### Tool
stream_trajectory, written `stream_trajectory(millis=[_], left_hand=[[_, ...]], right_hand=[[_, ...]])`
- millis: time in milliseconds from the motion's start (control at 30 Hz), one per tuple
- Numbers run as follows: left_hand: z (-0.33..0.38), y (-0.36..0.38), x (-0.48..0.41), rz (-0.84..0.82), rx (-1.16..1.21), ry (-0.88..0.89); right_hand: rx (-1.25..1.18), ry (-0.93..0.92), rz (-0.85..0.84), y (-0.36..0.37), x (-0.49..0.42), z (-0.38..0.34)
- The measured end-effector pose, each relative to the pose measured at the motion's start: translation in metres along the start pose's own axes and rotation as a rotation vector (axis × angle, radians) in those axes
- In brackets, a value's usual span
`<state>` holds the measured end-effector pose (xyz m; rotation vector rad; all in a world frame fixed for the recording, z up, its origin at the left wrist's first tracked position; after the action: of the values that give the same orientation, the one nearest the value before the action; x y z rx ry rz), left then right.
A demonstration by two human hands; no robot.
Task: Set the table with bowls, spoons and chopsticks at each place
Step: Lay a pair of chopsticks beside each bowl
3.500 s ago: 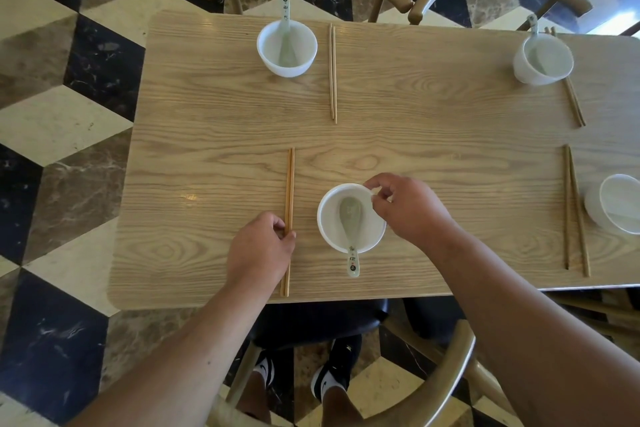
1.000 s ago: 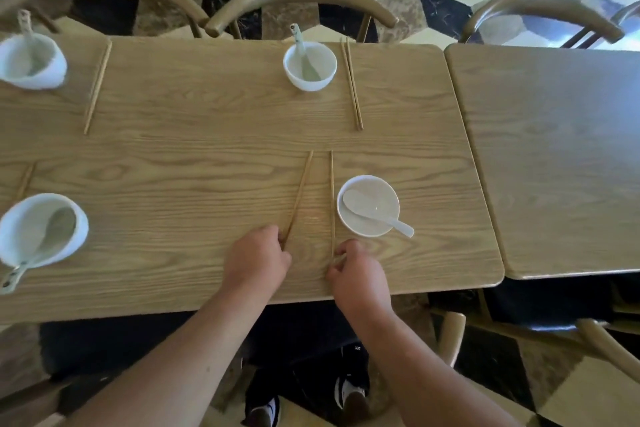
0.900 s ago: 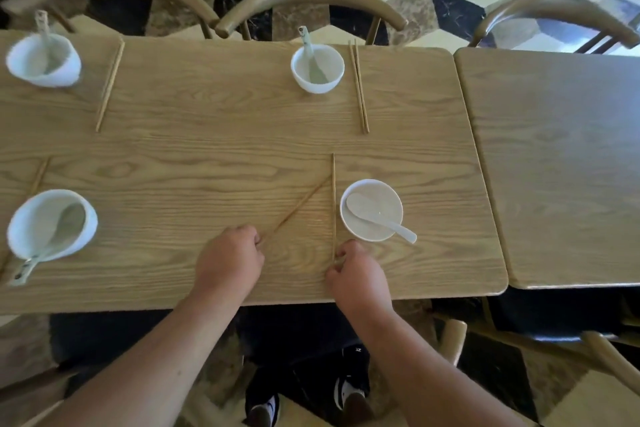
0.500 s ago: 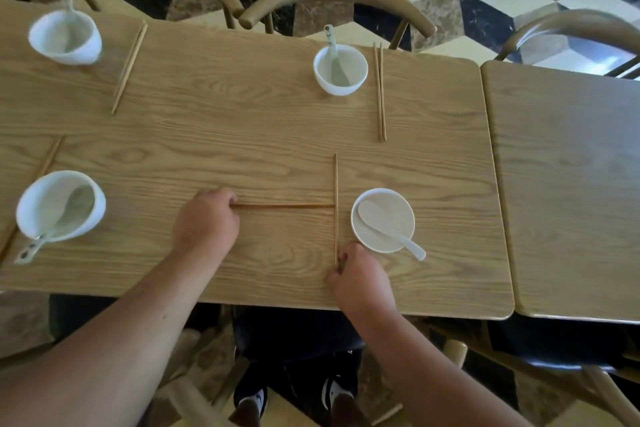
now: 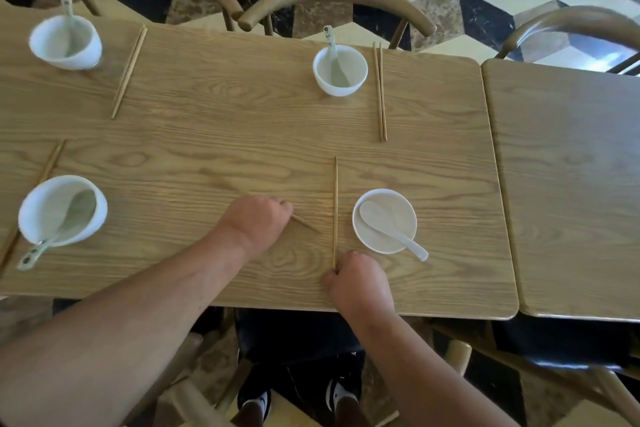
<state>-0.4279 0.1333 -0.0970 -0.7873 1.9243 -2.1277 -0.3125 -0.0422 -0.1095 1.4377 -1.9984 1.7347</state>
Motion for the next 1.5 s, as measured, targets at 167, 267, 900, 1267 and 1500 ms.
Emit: stream_trajectory(millis=[167,267,900,1267,1500], left_hand=[[-0.012,0.014,0.024,0.09,0.175,-0.052],[-0.009,0.009,0.041,0.164,0.24,-0.188],[0.029,0.002,0.075,-0.046,1.515,-0.708],[0.037,0.014,0.051,-0.041,1.639,-0.82],[0.045,0.013,0.042,-0.066,1.668,-0.805]], right_hand=[[-0.202,-0.037,-0.065,-0.002,0.007,-0.002],[-0.326,-0.038,-0.116,-0.001,0.014,-0.005],[-0.837,-0.028,-0.353,0.015,0.022,-0.025],[-0.853,-0.056,-0.377,0.012,0.018,-0.017],[-0.919,-0.035,-0.385,0.01,0.014,-0.008]])
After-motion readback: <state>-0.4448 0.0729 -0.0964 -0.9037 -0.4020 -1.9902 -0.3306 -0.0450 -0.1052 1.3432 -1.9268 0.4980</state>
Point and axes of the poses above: each hand's wrist, its own x-axis away from the middle knuckle, its own y-axis out of the palm, z = x × y, the point moved 2 cm from there along -x, towards the middle knuckle, and after that the axes turned 1 degree about y, right-handed, at the moved point
